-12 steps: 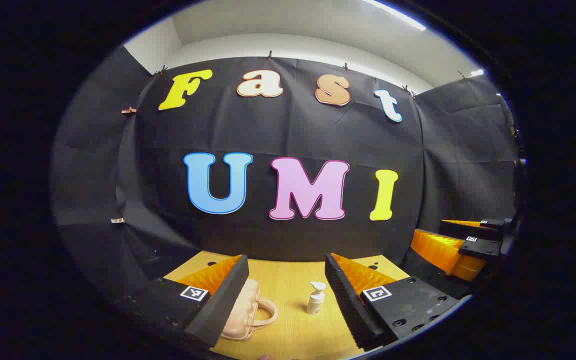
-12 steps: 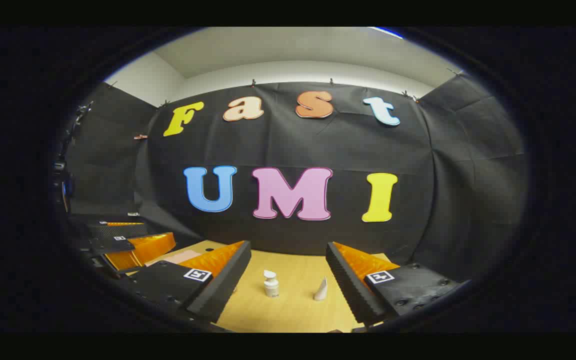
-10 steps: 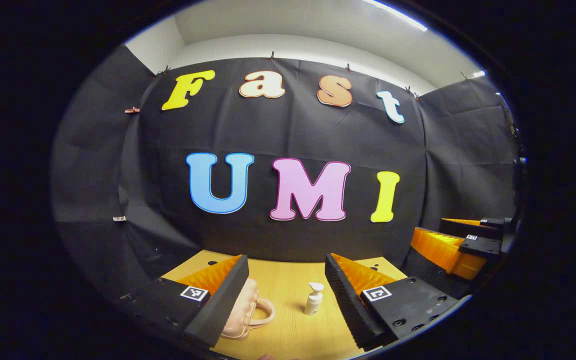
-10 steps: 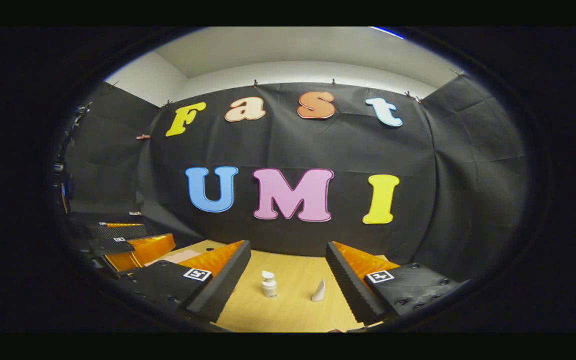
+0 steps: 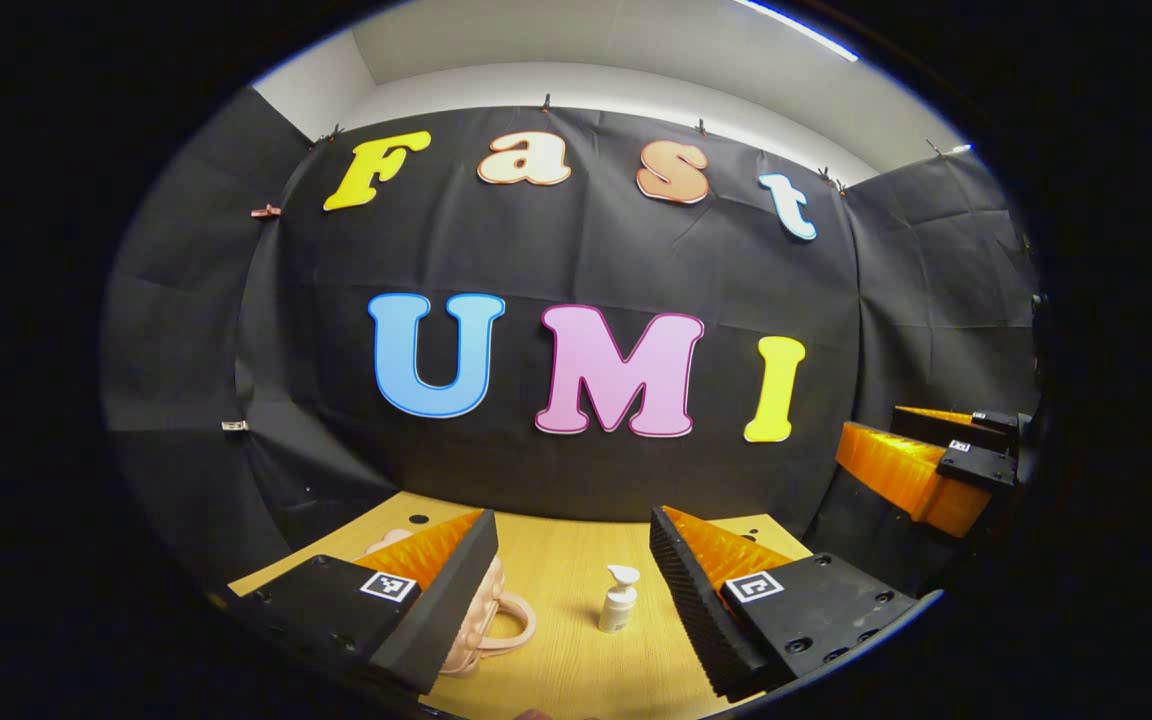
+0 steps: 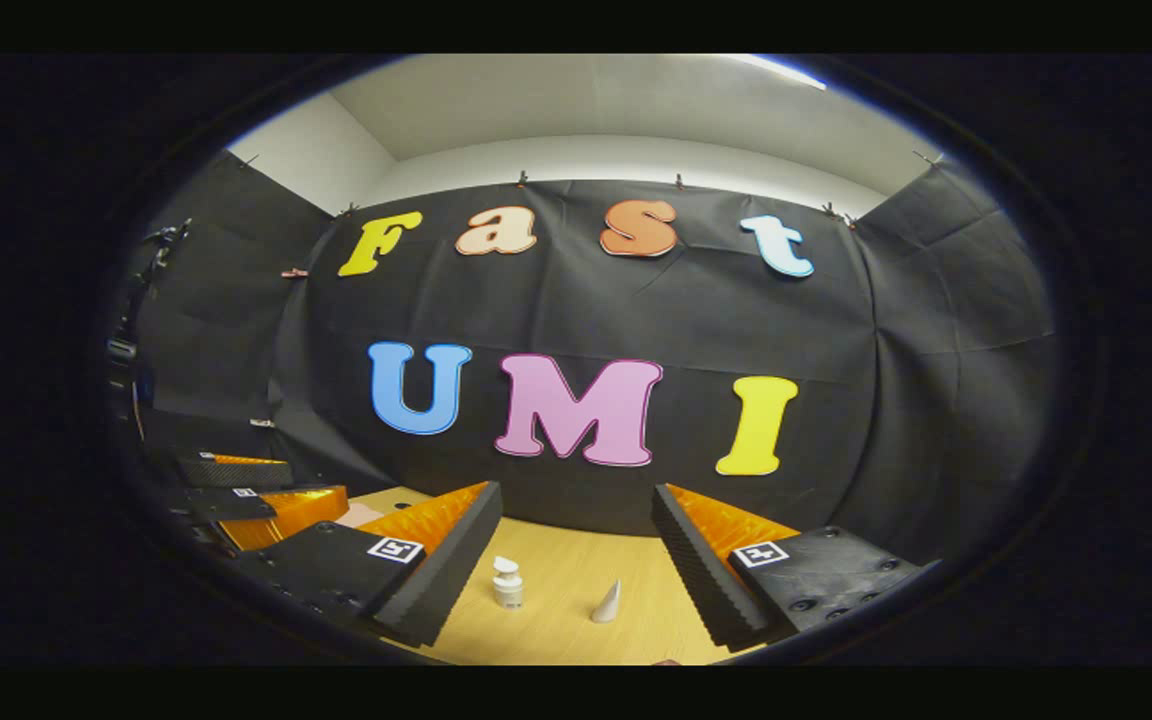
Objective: First open the suitcase, pack the skin care products into it, and then close the suitcase.
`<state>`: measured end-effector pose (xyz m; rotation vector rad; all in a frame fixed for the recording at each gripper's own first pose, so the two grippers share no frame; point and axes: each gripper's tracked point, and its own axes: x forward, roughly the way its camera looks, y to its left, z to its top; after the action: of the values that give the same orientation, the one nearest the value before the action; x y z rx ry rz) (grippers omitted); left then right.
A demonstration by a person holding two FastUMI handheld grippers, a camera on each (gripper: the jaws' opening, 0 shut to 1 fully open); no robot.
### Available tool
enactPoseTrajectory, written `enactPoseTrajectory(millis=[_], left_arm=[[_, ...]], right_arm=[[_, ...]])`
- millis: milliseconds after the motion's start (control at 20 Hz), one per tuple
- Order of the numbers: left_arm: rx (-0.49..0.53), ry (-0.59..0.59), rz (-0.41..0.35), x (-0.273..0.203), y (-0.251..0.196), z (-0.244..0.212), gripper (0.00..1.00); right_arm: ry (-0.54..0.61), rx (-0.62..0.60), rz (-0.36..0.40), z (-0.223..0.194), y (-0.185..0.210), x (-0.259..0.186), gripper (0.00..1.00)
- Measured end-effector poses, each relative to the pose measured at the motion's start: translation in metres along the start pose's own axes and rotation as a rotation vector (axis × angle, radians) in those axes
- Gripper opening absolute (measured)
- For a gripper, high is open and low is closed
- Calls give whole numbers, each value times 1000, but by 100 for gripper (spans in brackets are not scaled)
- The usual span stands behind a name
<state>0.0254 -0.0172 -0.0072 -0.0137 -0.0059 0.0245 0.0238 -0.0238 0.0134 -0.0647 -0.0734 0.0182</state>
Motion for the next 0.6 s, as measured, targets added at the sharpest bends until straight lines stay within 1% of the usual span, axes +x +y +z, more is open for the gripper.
enactPoseTrajectory(millis=[50, 150, 250, 350, 450, 550, 600], left_arm=[[4, -11, 1, 3, 3, 3, 96], [14, -23, -26, 11, 4, -1, 96], [18, 15, -53, 25, 7, -21, 96], [1, 86, -92, 40, 8, -52, 96], [-20, 186, -115, 61, 14, -91, 96], [-66, 293, -139, 80, 19, -131, 96], [-98, 354, -137, 89, 22, -152, 96]], right_arm=[[0, 2, 1, -1, 3, 4, 94], [1, 6, -7, -5, 9, 10, 95], [16, 11, -20, -13, 14, 16, 96], [31, 5, -22, -16, 19, 19, 95], [38, -23, -39, -19, 16, 21, 95], [39, -27, -69, -20, 12, 23, 96], [42, -24, -84, -22, 10, 23, 95]])
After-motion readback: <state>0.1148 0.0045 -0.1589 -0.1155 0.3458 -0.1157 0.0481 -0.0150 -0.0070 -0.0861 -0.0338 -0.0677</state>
